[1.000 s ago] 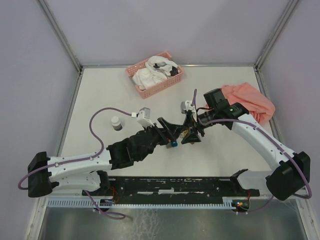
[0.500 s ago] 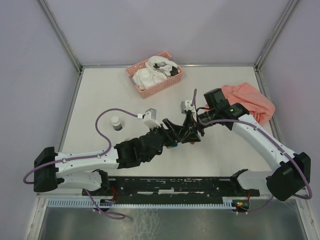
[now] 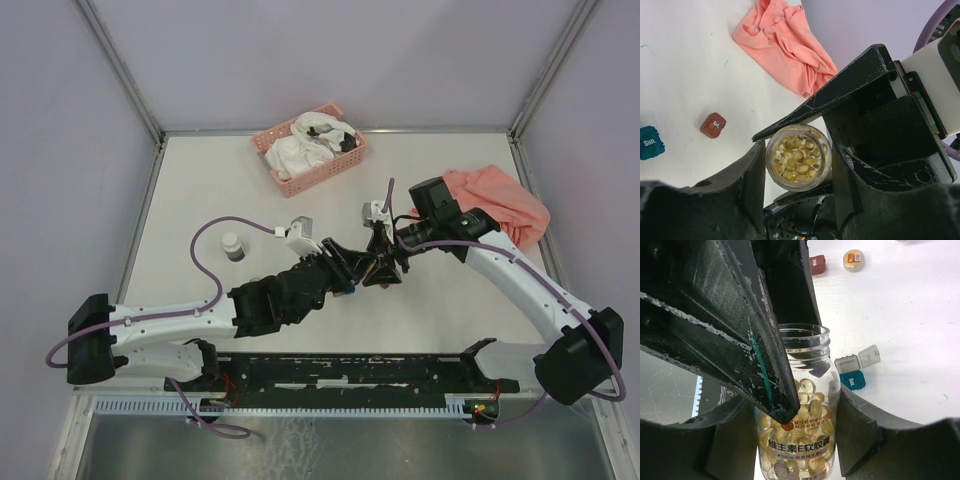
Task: Sort the pills into containers
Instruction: Pour the pill into the pill container.
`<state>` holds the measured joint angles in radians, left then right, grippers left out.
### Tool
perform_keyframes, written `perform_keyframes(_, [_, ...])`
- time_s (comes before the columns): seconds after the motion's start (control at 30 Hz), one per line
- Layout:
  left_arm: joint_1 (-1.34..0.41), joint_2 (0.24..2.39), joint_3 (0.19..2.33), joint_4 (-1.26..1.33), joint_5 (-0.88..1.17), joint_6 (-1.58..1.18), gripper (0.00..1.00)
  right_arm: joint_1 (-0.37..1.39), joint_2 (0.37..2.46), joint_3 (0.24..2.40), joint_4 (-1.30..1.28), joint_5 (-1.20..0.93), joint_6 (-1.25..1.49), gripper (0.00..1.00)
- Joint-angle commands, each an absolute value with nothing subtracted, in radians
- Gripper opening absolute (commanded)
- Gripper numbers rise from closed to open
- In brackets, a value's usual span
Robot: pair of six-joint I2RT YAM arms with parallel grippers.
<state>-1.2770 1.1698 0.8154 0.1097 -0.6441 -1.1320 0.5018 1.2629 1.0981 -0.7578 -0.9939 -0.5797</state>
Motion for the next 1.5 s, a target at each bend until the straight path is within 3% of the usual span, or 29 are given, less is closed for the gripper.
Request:
perform_keyframes(0.0, [-1.282, 1.122, 0.804, 0.177, -0.682, -1.174, 0.17, 0.498, 1.224, 1.093, -0.704, -0.994, -0.556, 0.51])
perform_keyframes(0.27, [-1.281, 1.107, 0.792, 0.179, -0.7, -1.175, 0.15, 0.498, 1.22, 1.09, -0.688, -0.996, -0.536, 0.54])
perform_keyframes(0.43, [-1.281, 1.106, 0.793, 0.183, -0.703, -1.17, 0.2, 0.498, 1.222, 1.089, -0.685, -1.007, -0.531, 0.43])
perform_keyframes(0.6, [-1.281, 1.09, 0.783, 0.214, -0.672, -1.111, 0.67, 0.497, 1.232, 1.106, -0.708, -1.03, -0.547, 0.14])
perform_keyframes(0.67, [-1.281, 1.062, 0.76, 0.231, -0.66, -1.062, 0.81, 0.495, 1.236, 1.109, -0.715, -1.036, -0.552, 0.03])
perform_keyframes(0.83, [-1.282, 0.902, 0.671, 0.29, -0.585, -0.805, 0.91, 0.466, 1.237, 1.127, -0.756, -1.076, -0.592, 0.02])
perform_keyframes(1.0, [-1.282, 0.694, 0.567, 0.305, -0.329, -0.523, 0.91, 0.376, 1.169, 1.171, -0.777, -1.136, -0.602, 0.02])
perform_keyframes(1.07, [-1.282, 0.625, 0.512, 0.296, -0.339, -0.454, 0.92, 0.284, 1.121, 1.153, -0.423, -1.244, -0.326, 0.02])
perform_keyframes(1.13, [-1.282, 0.574, 0.471, 0.269, -0.417, -0.406, 0.95, 0.207, 1.088, 1.054, 0.28, -1.25, 0.389, 0.02])
perform_keyframes(1.17, [-1.281, 0.551, 0.456, 0.253, -0.457, -0.395, 0.97, 0.189, 1.086, 1.042, 0.549, -1.207, 0.609, 0.02])
perform_keyframes(1.3, [-1.281, 0.49, 0.416, 0.229, -0.538, -0.374, 0.99, 0.317, 1.106, 1.067, 1.17, -1.121, 1.105, 0.02])
perform_keyframes(1.37, [-1.281, 0.465, 0.403, 0.226, -0.546, -0.384, 0.99, 0.351, 1.031, 1.031, 1.138, -1.061, 0.963, 0.02])
perform_keyframes(1.43, [-1.28, 0.437, 0.383, 0.23, -0.548, -0.398, 0.99, 0.276, 0.984, 1.077, 0.743, -0.929, 0.75, 0.02])
perform_keyframes(1.47, [-1.281, 0.426, 0.375, 0.23, -0.553, -0.409, 0.99, 0.249, 0.993, 1.09, 0.739, -0.918, 0.795, 0.02])
